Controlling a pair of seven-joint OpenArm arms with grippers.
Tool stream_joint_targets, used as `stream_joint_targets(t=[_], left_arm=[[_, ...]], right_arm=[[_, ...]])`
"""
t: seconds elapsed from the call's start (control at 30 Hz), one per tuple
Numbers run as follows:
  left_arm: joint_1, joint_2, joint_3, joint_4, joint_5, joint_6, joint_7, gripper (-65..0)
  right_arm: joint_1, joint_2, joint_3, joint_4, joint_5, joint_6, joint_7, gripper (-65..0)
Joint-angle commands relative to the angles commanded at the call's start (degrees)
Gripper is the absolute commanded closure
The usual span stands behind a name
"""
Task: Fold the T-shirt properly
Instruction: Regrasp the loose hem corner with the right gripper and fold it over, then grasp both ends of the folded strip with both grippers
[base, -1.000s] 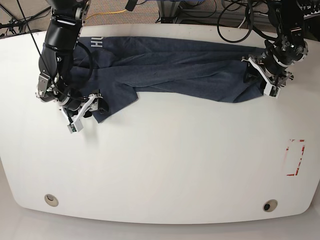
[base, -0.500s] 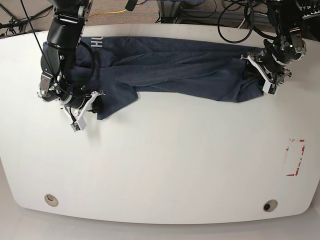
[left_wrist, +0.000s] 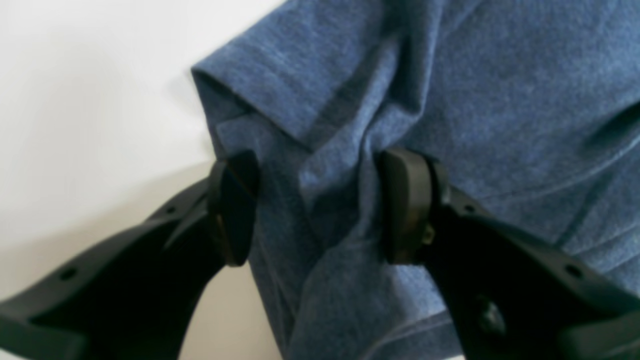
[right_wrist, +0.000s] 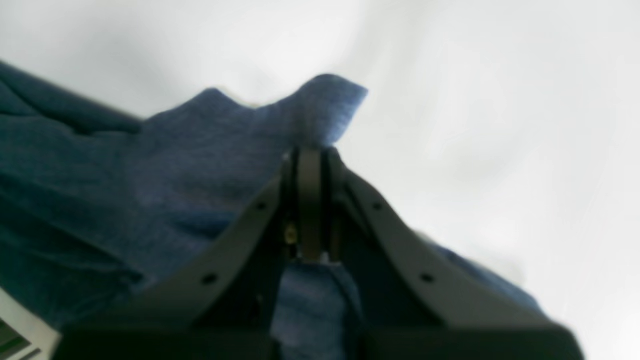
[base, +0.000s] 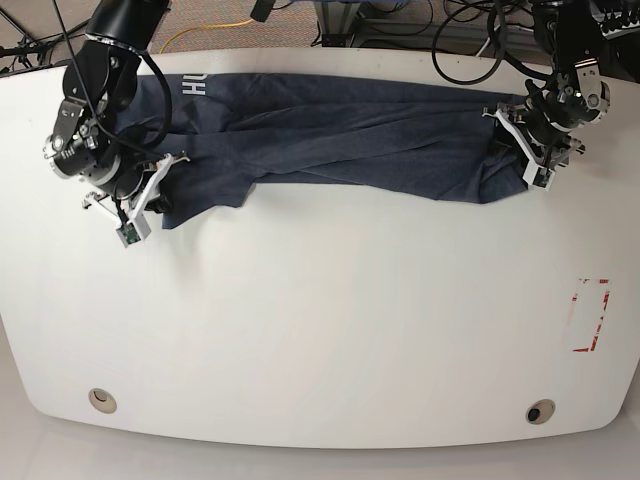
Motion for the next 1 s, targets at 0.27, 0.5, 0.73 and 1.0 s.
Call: stream_joint_targets(t=[0.27,0.5,0.73,1.0], left_arm=[[0.0,-0.2,-0.3,0.0,0.3,0.0,0.0,-35.1],[0.0,-0.3,-0.4,-0.1,0.3,0.0,0.0,-35.1],[0.0,-0.3,-0.4,-0.1,0.3,0.0,0.0,-35.1],[-1.0,-0.3,-0.4,-1.3,-0.1,-0.2,0.1,-35.3]], right_arm=[[-7.6,0.1,0.5,6.2,0.0,0.0,0.0,0.0],[-10.6,-0.6,10.9,6.0,3.3,0.0,0.0,0.0],[-14.4,0.5,14.9,5.9,7.2,0.0,-0.1,0.0],[-15.6,0.3,15.3,2.9,5.3,0.0,0.4,-2.7]])
